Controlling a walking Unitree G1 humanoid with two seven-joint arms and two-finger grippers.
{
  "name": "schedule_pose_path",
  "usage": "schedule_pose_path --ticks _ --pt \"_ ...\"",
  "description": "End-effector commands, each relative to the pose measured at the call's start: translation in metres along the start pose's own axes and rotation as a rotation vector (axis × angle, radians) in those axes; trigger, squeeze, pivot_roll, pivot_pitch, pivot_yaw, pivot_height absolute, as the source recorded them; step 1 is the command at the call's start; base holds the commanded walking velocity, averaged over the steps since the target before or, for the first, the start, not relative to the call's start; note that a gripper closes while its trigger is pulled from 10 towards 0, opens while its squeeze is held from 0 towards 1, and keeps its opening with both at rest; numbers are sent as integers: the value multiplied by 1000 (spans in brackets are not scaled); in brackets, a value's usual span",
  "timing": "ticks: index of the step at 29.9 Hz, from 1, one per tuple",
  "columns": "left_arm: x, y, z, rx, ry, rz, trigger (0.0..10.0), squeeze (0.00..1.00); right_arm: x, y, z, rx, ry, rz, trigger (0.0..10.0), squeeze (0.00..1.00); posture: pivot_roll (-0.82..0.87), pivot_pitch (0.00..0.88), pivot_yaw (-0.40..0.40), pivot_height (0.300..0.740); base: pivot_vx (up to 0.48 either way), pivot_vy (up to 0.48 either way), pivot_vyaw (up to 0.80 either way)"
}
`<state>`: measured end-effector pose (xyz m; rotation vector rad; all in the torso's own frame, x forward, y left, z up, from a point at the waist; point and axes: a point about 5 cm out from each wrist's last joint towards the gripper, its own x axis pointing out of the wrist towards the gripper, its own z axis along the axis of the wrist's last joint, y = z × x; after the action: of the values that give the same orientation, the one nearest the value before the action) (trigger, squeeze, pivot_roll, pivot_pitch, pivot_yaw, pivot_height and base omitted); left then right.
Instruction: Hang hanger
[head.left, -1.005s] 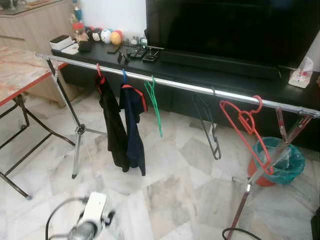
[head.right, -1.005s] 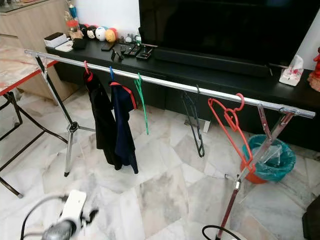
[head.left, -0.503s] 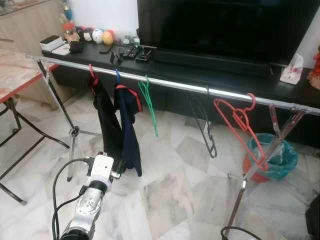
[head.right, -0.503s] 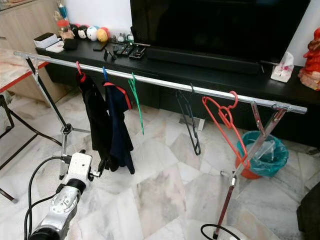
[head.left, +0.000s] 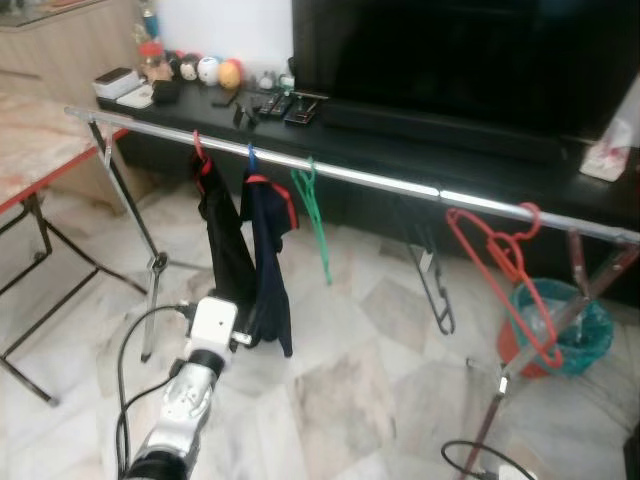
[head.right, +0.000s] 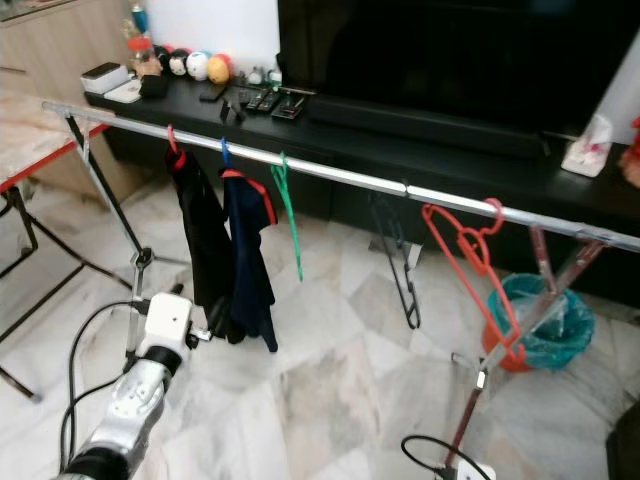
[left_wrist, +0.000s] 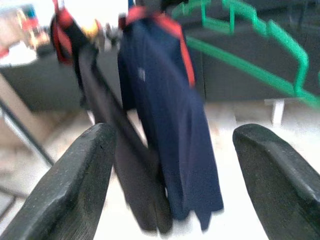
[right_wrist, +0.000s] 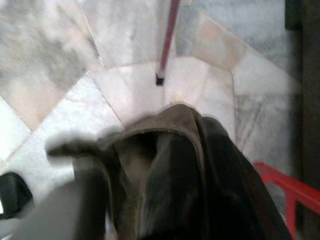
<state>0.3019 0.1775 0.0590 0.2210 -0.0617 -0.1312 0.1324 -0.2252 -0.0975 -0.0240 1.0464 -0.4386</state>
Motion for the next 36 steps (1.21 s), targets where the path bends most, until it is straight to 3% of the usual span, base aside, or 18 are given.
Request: schedule_pose_path --ticks 1,10,15,36 --pt "8 -6 12 -4 -55 -27 10000 0 1 -9 3 6 -24 -23 10000 0 52 0 -10 740 349 0 0" --pt "17 -1 33 11 -141 -36 10000 0 1 -7 5 3 -33 -20 10000 0 53 0 -9 740 352 0 0" --pt "18 -2 41 3 -178 -48 10000 0 1 -6 5 4 -35 -19 10000 0 53 0 -9 740 0 0 0" --pt "17 -10 46 -13 -171 -125 10000 0 1 -4 6 -2 -38 -20 10000 0 56 0 -6 740 0 0 0"
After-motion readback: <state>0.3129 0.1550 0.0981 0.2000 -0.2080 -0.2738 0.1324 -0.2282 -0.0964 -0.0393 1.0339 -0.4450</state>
